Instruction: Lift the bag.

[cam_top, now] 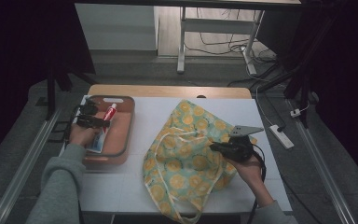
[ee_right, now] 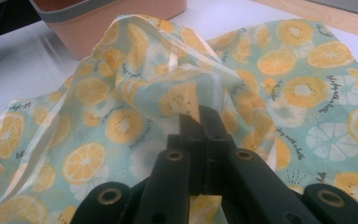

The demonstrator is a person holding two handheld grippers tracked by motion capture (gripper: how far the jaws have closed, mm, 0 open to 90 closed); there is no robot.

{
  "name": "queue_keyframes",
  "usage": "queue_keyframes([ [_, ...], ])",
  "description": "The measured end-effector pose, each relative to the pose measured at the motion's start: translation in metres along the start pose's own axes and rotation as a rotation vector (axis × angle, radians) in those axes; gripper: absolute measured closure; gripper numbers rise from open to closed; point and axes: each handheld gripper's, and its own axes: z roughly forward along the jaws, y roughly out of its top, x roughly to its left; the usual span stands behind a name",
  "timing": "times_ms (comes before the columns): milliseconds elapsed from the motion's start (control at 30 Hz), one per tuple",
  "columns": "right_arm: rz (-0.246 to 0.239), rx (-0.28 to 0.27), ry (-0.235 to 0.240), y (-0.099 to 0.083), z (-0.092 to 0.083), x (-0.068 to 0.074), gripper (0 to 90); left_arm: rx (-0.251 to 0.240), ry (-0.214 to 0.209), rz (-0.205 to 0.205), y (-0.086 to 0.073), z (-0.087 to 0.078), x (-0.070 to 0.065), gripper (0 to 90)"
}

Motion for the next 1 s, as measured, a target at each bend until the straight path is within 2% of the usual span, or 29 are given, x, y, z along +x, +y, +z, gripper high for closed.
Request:
queue_keyframes([
  [167, -0.002, -0.001, -0.002, 0.0, 0.001, 0.0, 89.4, -0.114, -0.053, 0.035, 0.002, -0.034, -0.005, 75.5],
  [333, -0.005, 0.0, -0.005, 0.001, 0.001, 0.001, 89.4, -0.226, -0.14, 0.066, 0.003, -0.069, -0.016, 75.6],
  [500, -0.005, -0.003, -0.006, 0.001, 0.0, 0.001, 89.4, -0.278, -0.177, 0.126, 0.001, -0.087, -0.034, 75.5],
  [667, -0.003, -0.005, -0.008, 0.001, 0.0, 0.001, 89.3, -0.324, -0.246, 0.199, -0.004, -0.098, -0.06, 75.5],
  [900, -0.004, -0.006, -0.008, 0.001, 0.0, 0.001, 89.3, -0.339, -0.337, 0.313, -0.009, -0.102, -0.1, 75.5],
  [1000, -0.004, -0.006, -0.008, 0.001, 0.0, 0.001, 89.3, -0.343, -0.381, 0.345, -0.012, -0.101, -0.114, 75.6],
])
